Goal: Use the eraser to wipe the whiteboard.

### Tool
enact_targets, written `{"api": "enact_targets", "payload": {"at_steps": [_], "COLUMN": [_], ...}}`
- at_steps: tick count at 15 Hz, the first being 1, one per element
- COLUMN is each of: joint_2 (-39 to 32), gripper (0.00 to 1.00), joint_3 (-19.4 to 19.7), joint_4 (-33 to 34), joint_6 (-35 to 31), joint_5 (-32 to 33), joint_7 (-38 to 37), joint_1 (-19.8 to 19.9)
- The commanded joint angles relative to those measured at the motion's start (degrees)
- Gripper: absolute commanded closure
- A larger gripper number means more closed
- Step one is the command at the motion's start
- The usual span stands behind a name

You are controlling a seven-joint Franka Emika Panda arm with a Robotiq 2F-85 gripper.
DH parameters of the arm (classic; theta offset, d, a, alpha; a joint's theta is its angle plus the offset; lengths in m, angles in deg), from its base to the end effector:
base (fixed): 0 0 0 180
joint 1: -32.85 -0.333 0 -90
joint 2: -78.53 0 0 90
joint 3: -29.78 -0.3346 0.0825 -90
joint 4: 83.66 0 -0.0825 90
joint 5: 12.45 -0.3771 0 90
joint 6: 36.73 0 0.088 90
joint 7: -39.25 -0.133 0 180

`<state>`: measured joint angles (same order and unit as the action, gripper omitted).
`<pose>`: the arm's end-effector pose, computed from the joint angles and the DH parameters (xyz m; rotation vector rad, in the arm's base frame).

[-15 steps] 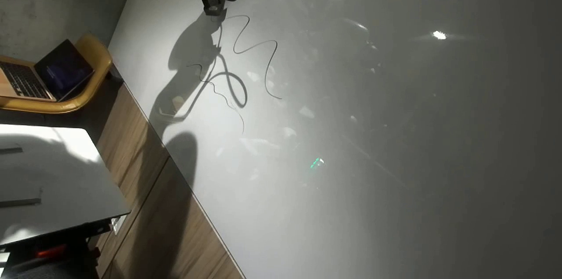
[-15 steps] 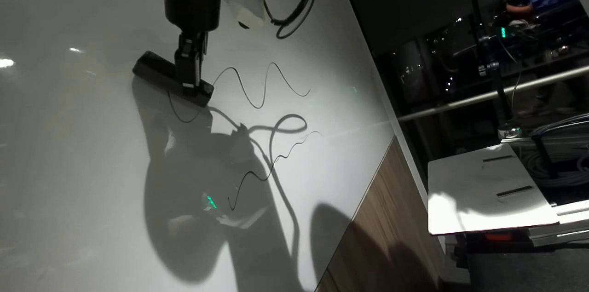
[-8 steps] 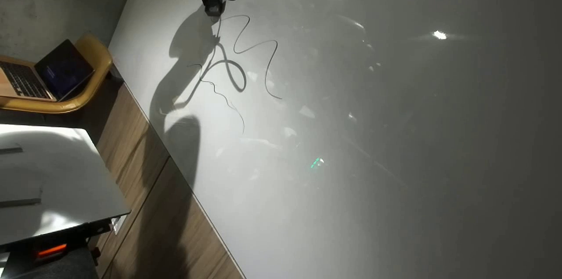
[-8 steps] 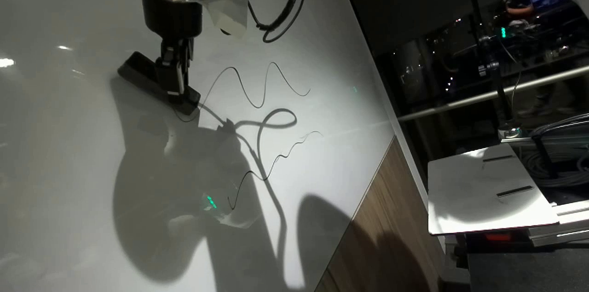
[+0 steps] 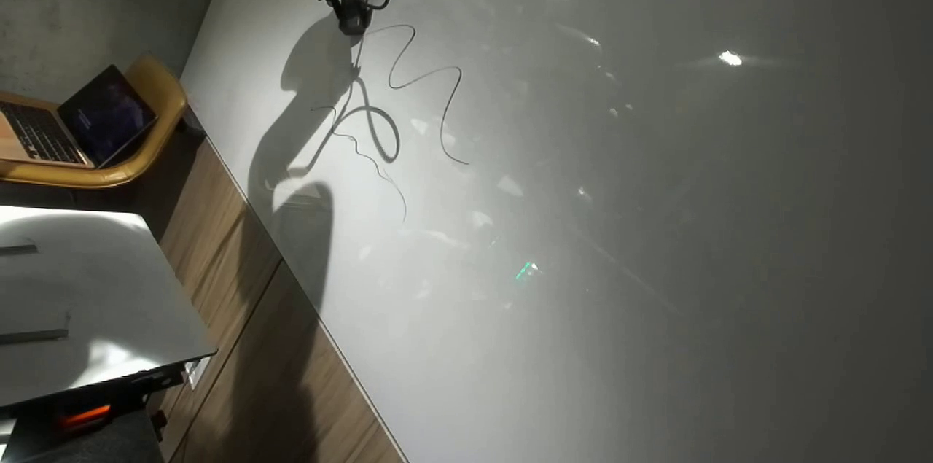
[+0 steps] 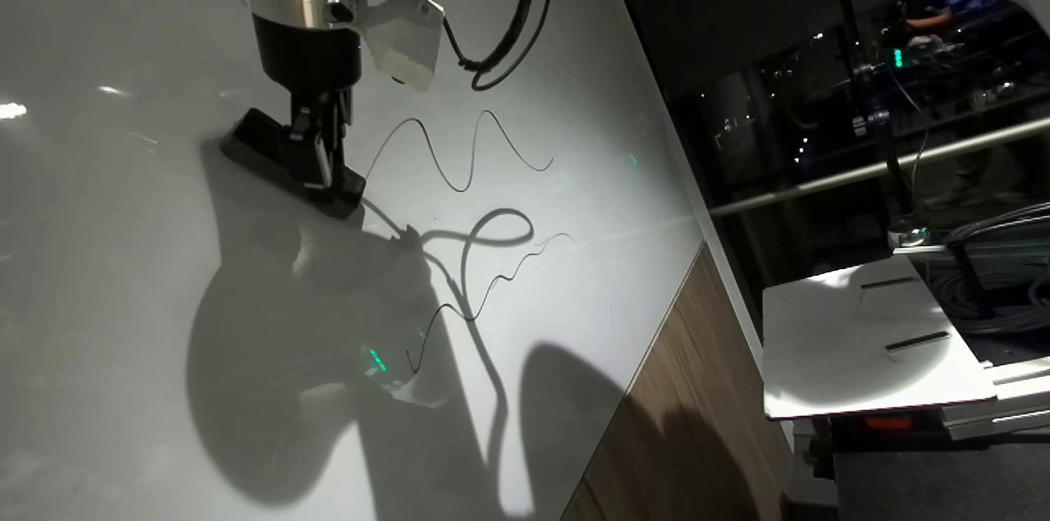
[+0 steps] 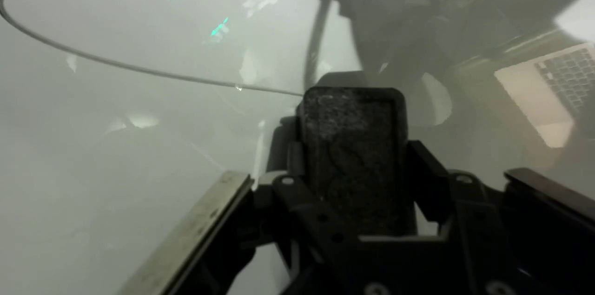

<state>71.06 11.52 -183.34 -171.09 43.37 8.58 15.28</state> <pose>0.5511 0.3502 0.5606 2.3845 0.7567 1.0910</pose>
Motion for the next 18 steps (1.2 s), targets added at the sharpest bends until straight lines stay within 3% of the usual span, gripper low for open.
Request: {"api": "enact_targets", "payload": {"at_steps": [1, 11, 18], "joint_2": [-5.3, 2.3, 8.2], "gripper": [0.70, 0.70, 0.70], "joint_3": [3.7, 7.2, 10.4], "joint_4": [6.0, -2.7, -7.9], "joint_6": [0.2, 2.5, 2.2], "joint_5": [2.5, 1.5, 0.4], "joint_7": [-1.1, -6.5, -7.9], "joint_1": [0.6, 3.5, 8.5]}}
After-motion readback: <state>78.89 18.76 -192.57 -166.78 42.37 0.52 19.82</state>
